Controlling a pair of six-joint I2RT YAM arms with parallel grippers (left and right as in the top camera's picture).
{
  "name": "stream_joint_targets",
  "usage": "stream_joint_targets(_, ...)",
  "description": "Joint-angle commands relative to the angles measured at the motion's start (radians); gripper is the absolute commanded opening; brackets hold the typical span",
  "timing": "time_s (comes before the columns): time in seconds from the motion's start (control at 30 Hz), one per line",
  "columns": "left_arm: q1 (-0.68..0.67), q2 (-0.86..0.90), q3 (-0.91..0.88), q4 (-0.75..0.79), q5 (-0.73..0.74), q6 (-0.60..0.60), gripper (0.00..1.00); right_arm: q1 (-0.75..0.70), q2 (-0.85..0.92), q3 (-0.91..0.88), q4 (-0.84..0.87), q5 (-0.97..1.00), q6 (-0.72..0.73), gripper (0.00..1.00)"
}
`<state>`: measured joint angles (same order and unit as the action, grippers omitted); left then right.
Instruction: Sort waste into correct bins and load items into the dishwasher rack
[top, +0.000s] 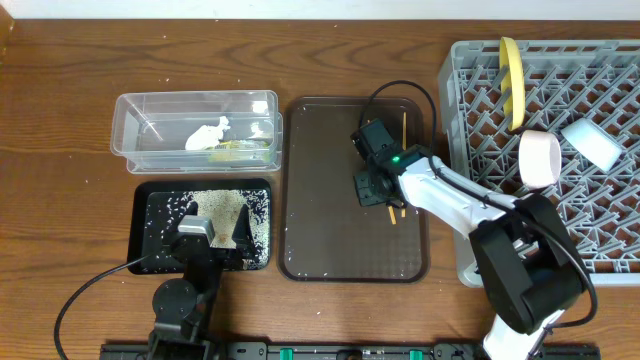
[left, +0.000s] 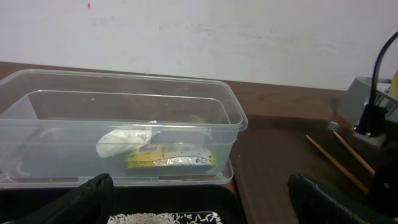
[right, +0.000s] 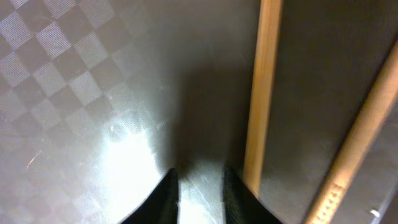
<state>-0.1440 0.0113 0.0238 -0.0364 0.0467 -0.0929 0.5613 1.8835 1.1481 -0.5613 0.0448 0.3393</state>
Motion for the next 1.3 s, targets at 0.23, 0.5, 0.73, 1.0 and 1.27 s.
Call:
stream_joint_targets(0.23,0.005,-0.007,-0.020,-0.029,-0.005,0.003,0.91,-0.014,-0.085,-0.018,0.000,0.116,-0.033,0.35)
stream_joint_targets(0.5,0.005,-0.007,-0.020,-0.030,-0.005,0.003,0.92,-0.014,0.034,-0.040,0.000,0.099,-0.011,0.20)
stream_joint_targets(0.73,0.005,-0.007,-0.020,-0.029,-0.005,0.003,0.92,-0.016,-0.069,-0.034,-0.002,0.053,0.006,0.01)
stream_joint_targets(1.0,0.005,-0.007,-0.020,-0.029,-0.005,0.003,0.92,-0.099,-0.362,-0.034,-0.034,0.223,0.064,0.01)
stream_joint_targets(1.27,0.005,-0.007,-0.020,-0.029,-0.005,0.003,0.92,-0.291,-0.423,-0.040,-0.084,0.314,-0.059,0.01)
